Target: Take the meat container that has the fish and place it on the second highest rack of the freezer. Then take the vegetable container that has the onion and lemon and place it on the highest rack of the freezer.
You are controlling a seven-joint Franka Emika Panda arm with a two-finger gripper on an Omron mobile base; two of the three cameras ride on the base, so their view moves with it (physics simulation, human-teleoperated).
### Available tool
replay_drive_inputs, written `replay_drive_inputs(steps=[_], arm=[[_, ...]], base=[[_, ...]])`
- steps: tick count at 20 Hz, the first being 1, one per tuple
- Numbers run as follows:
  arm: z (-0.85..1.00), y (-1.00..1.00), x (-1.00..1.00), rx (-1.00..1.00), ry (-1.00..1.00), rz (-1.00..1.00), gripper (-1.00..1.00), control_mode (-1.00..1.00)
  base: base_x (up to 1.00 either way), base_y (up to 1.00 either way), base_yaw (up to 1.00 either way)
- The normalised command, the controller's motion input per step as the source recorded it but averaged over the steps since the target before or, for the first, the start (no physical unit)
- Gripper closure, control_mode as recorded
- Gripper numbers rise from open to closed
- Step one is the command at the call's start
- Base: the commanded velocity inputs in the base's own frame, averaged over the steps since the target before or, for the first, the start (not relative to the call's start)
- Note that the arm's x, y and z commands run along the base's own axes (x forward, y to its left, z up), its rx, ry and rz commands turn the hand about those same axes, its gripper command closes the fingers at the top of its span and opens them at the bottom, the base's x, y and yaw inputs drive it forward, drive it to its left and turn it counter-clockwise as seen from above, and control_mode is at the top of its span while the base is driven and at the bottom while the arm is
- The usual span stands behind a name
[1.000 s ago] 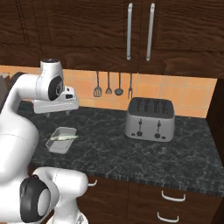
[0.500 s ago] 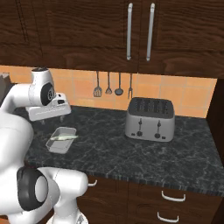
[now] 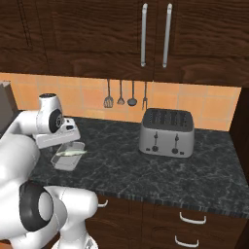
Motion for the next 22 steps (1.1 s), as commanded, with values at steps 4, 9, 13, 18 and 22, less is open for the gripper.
replay_drive_inputs(steps=[4, 9, 13, 18, 22], arm=[[-0.46, 0.0, 0.12, 0.0, 0.06, 0.19, -1.0, -1.0], [-0.56, 0.0, 0.06, 0.0, 0.04, 0.32, -1.0, -1.0], [-0.48, 0.09, 0.14, -0.01, 0.0, 0.3, -1.0, -1.0], [-0.2, 0.38, 0.26, -0.01, 0.0, 0.12, -1.0, -1.0], [-0.12, 0.0, 0.0, 0.0, 0.0, 0.03, -1.0, -1.0]], base=[[0.0, 0.0, 0.0], [0.0, 0.0, 0.0], [0.0, 0.0, 0.0], [0.0, 0.0, 0.0], [0.0, 0.0, 0.0]])
